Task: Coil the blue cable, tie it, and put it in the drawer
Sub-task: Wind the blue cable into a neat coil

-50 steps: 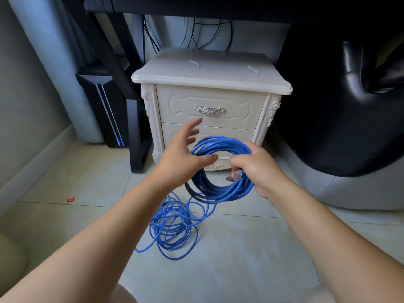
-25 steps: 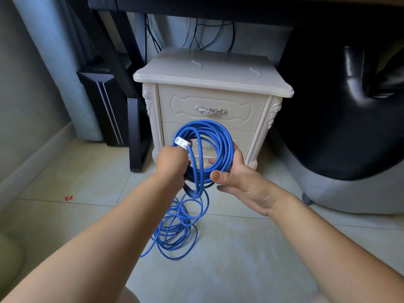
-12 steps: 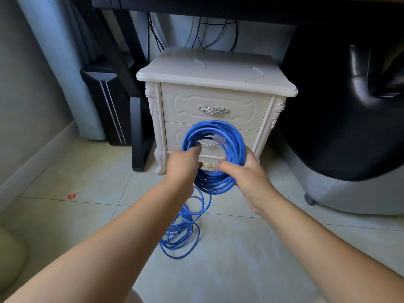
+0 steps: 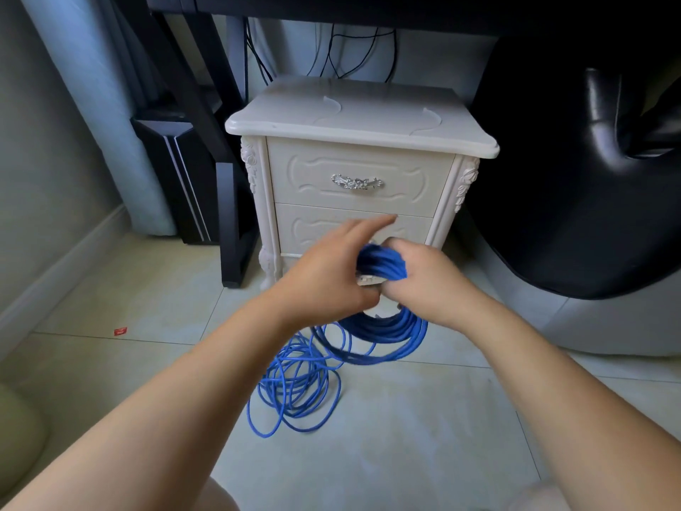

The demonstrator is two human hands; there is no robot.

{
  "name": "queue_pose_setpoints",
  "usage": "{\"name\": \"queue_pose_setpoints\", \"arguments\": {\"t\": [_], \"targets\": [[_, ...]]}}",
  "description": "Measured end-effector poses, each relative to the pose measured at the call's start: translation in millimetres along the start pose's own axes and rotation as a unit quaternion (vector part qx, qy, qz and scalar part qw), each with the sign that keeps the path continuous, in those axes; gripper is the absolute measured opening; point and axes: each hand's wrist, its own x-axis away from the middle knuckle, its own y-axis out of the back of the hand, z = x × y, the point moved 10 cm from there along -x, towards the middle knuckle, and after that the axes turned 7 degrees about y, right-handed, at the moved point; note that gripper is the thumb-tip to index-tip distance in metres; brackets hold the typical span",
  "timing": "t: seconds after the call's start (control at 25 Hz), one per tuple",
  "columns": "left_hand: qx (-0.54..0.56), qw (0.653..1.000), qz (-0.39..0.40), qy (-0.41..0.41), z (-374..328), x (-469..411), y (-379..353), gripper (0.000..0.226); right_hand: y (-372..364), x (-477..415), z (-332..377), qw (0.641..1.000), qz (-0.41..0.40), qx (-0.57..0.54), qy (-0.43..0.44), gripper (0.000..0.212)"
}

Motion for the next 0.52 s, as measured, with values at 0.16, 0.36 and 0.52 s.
{"name": "queue_pose_setpoints", "arguments": {"t": [0.16,0.36,0.52], "targets": [[-0.046,0.999,0.006,0.028,7,-4,-9,0.071,-8,4,15,0.994,0.026,0.101,0.027,0.015],[0.069,0.986,-0.067,0.133,35,-9,10,0.027,7,5,-12,0.991,-0.038,-0.114,-0.064,0.045],[0.260,0.920,-0.156,0.250,68,-1,17,0.009,-14,13,-23,0.924,-0.020,-0.357,-0.137,0.030]]}}
